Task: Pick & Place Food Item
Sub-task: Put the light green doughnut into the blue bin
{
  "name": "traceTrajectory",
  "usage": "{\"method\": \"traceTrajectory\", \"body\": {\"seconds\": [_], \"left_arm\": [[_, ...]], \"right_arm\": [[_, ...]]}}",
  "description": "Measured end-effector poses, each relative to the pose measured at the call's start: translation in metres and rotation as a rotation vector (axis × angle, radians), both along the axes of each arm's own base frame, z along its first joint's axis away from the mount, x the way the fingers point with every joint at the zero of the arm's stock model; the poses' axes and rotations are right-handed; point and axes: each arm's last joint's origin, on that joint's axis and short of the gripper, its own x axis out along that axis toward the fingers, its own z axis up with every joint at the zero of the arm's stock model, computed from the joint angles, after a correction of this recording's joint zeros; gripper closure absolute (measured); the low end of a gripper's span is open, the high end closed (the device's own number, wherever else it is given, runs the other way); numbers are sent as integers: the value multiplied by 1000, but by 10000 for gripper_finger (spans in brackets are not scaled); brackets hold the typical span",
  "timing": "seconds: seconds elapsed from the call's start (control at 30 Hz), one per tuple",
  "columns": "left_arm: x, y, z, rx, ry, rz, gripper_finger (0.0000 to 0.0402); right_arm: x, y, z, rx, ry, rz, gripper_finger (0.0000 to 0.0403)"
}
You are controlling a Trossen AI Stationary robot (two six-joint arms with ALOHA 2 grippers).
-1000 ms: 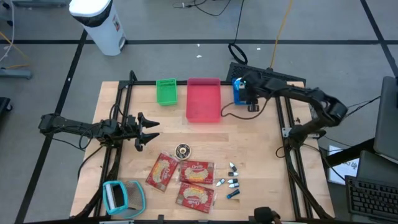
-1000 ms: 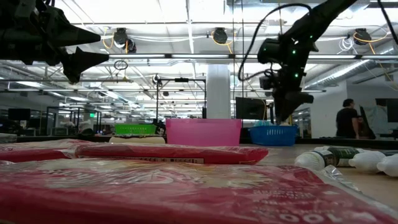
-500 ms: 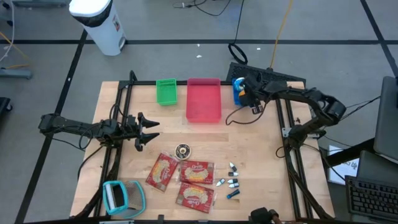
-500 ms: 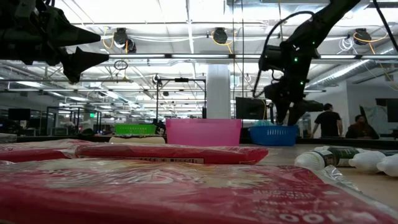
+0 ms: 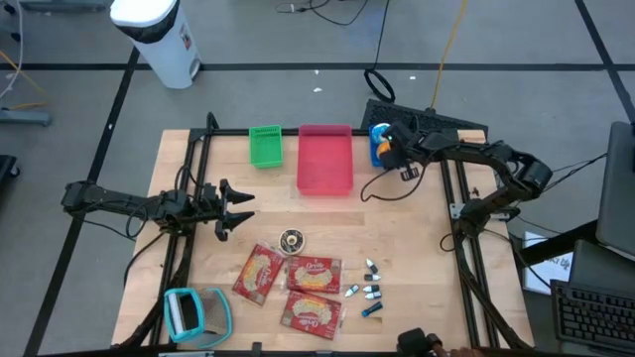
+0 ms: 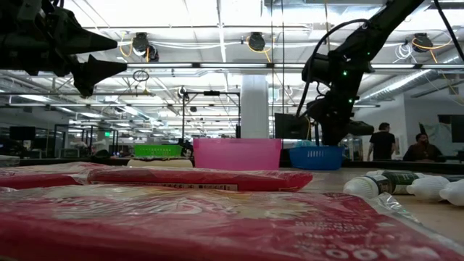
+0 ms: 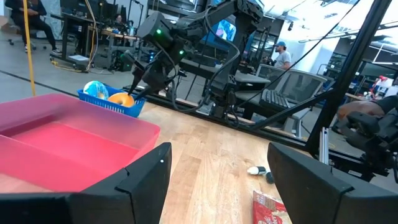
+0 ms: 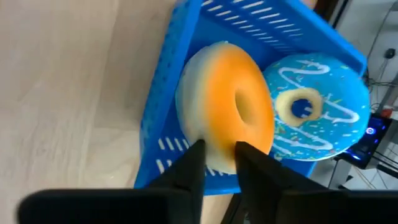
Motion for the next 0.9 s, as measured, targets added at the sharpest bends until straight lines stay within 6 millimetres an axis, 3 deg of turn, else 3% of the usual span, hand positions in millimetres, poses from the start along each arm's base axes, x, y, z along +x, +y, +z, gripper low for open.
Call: {"method": "traceTrajectory", "body": {"seconds": [0.2, 0.6, 0.9], "left_arm": [[0, 0, 0, 0, -1, 0, 133], [0, 0, 0, 0, 0, 1, 133], [0, 0, 0, 0, 0, 0, 133]], "right_arm": [[5, -4, 4, -52, -65, -3, 397], [15, -22, 18, -221, -255, -25, 400], [14, -37, -1, -198, -225, -68, 392]]}}
